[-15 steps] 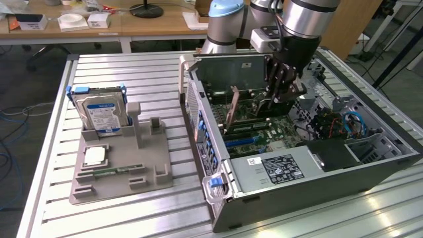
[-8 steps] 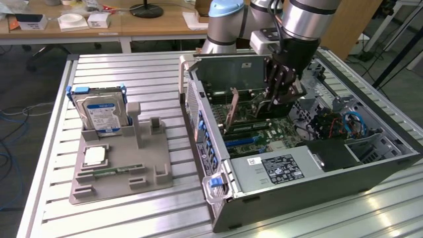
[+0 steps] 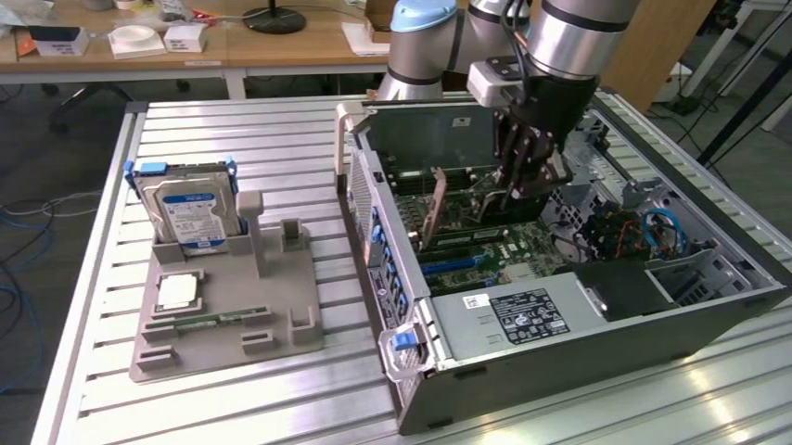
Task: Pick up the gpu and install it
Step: 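Insert the gpu into the slot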
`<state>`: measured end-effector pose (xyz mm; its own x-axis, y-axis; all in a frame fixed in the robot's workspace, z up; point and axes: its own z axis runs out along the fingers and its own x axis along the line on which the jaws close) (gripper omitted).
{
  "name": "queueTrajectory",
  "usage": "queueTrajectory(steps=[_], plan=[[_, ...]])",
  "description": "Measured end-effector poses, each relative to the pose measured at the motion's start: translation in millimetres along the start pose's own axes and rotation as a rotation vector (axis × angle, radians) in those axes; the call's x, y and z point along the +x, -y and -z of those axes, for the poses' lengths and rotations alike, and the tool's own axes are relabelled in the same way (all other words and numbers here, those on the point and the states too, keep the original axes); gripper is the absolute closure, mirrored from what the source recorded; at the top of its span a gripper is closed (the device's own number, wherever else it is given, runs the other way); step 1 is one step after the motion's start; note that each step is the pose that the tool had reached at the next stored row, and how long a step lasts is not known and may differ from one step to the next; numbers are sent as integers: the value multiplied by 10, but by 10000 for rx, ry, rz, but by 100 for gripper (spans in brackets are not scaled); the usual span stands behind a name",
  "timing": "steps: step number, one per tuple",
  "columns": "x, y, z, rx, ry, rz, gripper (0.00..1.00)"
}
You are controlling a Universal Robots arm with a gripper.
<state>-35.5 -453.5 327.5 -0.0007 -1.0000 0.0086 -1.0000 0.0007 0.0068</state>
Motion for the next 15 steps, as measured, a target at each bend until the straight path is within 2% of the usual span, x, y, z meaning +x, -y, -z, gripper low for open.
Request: queueTrajectory(steps=[15], plan=[[35, -5, -41, 0, -3, 2, 74]])
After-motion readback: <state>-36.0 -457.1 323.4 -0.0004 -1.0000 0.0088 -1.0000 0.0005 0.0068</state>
